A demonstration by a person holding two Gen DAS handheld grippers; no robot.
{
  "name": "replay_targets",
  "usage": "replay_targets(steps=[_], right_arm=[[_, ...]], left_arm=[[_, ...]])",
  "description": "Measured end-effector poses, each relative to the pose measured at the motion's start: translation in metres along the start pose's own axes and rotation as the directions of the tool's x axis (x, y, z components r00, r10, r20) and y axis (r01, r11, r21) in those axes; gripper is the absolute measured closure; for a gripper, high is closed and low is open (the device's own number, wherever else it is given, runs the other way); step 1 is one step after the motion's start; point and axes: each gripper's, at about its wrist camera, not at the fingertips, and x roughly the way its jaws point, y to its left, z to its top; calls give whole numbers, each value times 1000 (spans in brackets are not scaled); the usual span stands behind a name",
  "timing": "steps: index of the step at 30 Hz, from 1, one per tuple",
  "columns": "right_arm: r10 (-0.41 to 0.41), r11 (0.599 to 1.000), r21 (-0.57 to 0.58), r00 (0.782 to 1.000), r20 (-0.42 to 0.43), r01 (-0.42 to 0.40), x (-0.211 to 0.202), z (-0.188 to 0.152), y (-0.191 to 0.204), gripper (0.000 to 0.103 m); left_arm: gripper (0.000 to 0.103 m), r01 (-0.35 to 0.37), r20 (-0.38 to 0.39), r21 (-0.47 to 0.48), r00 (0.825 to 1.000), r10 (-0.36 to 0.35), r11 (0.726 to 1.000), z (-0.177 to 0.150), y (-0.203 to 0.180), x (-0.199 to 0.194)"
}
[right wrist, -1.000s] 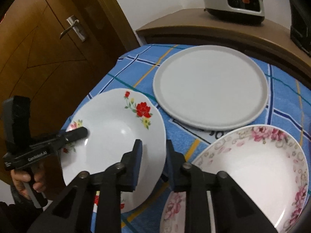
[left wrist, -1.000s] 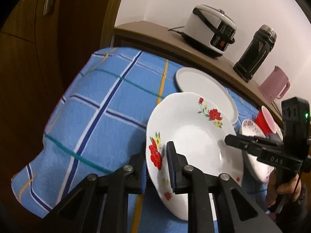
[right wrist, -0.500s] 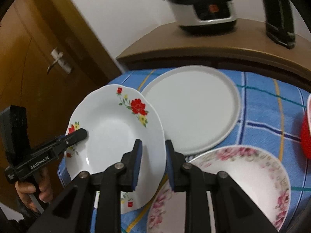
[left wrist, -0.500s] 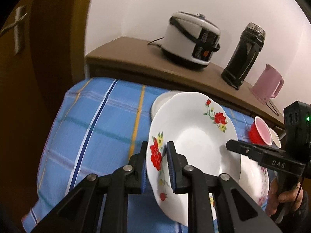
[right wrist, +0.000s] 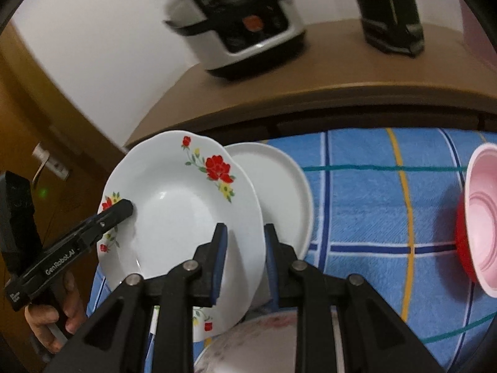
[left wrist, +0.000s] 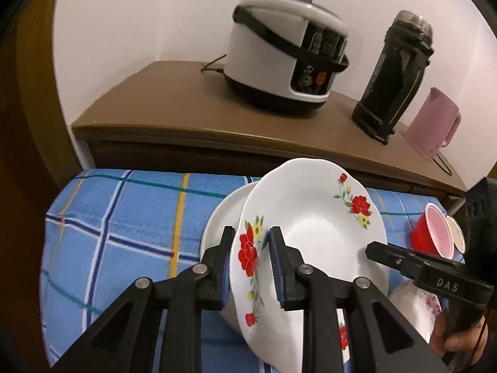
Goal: Organize plates and bowls
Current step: 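Carry the red-flower plate with the right tool onto the large white plate, then open the right tool and withdraw from the stacked plates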
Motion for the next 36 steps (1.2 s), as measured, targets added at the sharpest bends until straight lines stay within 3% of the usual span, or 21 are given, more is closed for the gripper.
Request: replay_targets(steps=[5, 14, 19, 21, 23, 26, 31, 36], right_arm=[[-53, 999, -6, 999, 5, 53, 12, 8, -4, 79], [-76, 997, -1, 997, 4, 76, 22, 9, -8, 79], [-71, 997, -7, 997, 25, 71, 21, 8, -5, 77], [-67, 998, -4, 997, 29, 67, 15, 2, -3, 74], [-50, 999, 18, 997, 62, 49, 2, 1, -2, 64], [-73, 997, -10, 985, 156, 76, -28, 1, 8, 46], [-84, 995, -27, 961, 265, 94, -79, -11, 14, 43], [-82, 995, -18, 937, 340, 94, -124, -38, 8, 43]], left_arm=[[76, -3, -34, -32, 999, 1, 999, 3, 7, 23], [73, -33, -52, -42, 998, 31, 999, 0, 10, 47], [70, -34, -46, -60, 998, 31, 998, -1, 14, 53], [70, -64, -22, -33, 998, 63, 997, 0, 10, 51], [69, -139, 41, 33, 990, 137, 990, 3, 4, 40], [69, -216, 104, 55, 972, 209, 975, 1, -2, 19], [68, -214, 129, 15, 969, 210, 977, -16, -7, -11], [68, -166, 111, -11, 980, 166, 986, -40, -22, -33]])
